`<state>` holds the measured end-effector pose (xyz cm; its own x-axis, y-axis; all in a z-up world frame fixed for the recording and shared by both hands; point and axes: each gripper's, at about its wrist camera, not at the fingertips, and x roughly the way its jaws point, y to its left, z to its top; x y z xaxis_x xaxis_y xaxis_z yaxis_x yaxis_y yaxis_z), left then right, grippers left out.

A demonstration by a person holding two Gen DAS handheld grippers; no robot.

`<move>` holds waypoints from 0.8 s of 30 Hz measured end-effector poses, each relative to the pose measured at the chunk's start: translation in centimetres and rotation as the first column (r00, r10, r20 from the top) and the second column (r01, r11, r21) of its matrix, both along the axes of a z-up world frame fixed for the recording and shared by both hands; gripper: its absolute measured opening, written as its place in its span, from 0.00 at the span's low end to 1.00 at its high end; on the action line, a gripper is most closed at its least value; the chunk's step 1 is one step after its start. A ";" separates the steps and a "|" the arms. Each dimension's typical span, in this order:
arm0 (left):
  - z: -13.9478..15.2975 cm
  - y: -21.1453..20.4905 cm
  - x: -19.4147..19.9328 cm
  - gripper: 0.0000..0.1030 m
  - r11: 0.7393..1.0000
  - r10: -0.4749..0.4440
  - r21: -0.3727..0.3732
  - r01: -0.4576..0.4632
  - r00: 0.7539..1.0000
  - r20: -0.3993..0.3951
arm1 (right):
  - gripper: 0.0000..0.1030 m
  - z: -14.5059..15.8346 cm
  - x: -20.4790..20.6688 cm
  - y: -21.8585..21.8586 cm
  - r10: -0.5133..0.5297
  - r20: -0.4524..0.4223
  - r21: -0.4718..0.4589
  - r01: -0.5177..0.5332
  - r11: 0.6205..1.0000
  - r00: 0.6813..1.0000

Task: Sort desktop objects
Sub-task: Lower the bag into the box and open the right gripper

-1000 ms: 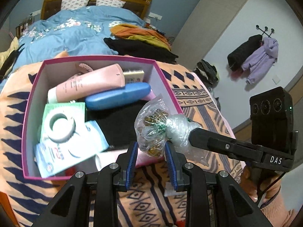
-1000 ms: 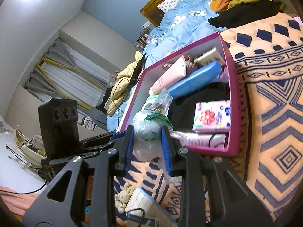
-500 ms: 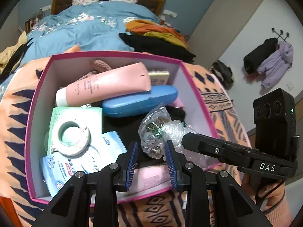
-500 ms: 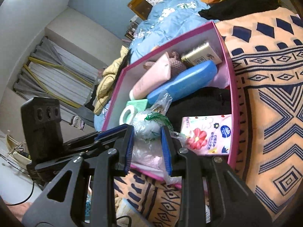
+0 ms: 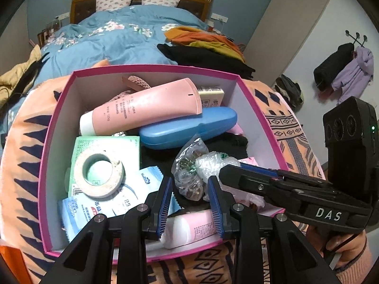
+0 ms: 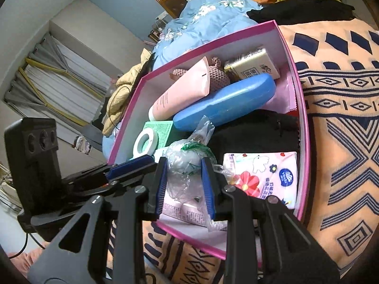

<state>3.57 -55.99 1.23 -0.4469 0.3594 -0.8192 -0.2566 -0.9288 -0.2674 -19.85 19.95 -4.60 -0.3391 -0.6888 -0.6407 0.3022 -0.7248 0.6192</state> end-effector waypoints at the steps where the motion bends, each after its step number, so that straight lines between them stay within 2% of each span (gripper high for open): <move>1: 0.0 0.1 0.0 0.33 1.000 0.001 -0.006 -0.001 1.000 -0.005 | 0.30 0.0 0.0 -0.2 0.000 -0.006 0.017 0.000 1.000 1.000; 6: 0.2 -0.1 0.6 0.44 0.999 0.018 -0.031 -0.019 0.999 -0.034 | 0.31 0.0 0.2 -1.0 0.009 -0.030 0.107 -0.006 0.994 0.999; 10: 0.4 -0.5 0.9 0.57 0.999 0.040 -0.032 -0.042 0.998 -0.048 | 0.32 -0.1 0.4 -1.5 0.017 -0.056 0.172 -0.007 0.985 0.998; 16: 1.0 -0.7 1.8 0.68 0.996 0.061 -0.056 -0.066 0.994 -0.089 | 0.38 0.1 1.2 -2.3 0.040 -0.110 0.263 -0.010 0.965 0.993; 20: 1.6 -0.7 2.5 0.75 0.996 0.066 -0.059 -0.073 0.991 -0.112 | 0.42 0.5 1.7 -2.3 0.044 -0.135 0.285 -0.004 0.958 0.990; 24: 1.8 -0.7 2.8 0.77 0.996 0.069 -0.052 -0.075 0.991 -0.115 | 0.44 0.9 2.1 -2.2 0.043 -0.149 0.293 0.003 0.956 0.988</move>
